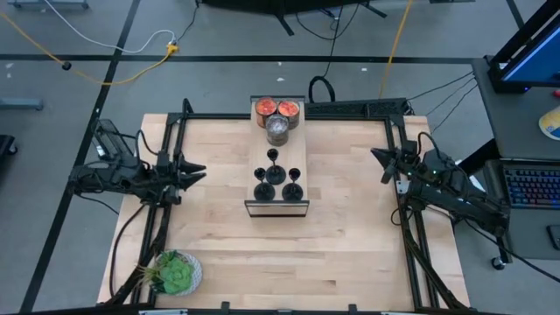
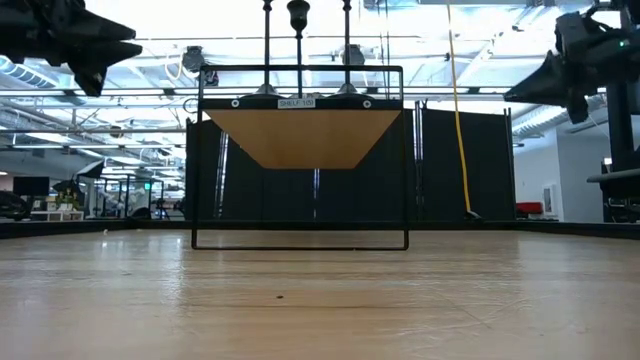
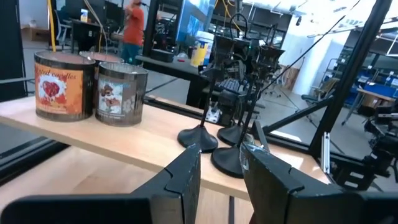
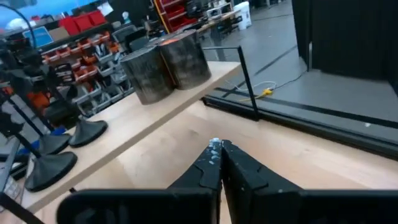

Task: Pick & Place candle stick holders
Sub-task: Return to Home Position

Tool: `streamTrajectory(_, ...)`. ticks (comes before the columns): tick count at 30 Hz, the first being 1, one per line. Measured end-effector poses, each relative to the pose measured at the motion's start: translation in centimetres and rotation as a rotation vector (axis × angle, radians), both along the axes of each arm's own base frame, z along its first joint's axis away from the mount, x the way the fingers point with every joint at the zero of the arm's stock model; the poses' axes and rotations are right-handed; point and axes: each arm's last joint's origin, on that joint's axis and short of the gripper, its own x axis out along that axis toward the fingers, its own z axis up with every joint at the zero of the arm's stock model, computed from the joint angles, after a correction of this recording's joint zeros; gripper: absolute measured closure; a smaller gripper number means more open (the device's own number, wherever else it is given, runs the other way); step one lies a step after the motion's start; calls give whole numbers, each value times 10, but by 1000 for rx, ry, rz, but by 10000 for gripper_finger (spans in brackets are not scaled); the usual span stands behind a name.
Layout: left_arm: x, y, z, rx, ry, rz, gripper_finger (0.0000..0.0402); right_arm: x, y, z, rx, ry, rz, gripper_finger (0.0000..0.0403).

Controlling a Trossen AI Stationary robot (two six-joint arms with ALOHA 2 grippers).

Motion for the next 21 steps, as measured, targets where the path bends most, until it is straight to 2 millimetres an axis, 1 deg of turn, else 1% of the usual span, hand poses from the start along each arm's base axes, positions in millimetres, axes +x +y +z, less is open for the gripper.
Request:
streamTrajectory(10,0,0,0,30,4,-7,282,11,-4,-32,90,23,-9,399)
streamTrajectory(12,0,0,0,29,5,-7,282,14,-6,-37,96,5,-9,399)
streamTrajectory(15,4,-1,-5,30,-10,-10,282,19,-8,-51,107,7,-6,399)
streamTrajectory(18,6,-2,-10,35,-15,-44,282,23,-8,-55,105,-40,18,399)
streamTrajectory(21,6,-3,-11,40,-13,-59,282,23,-8,-55,114,-43,39,399)
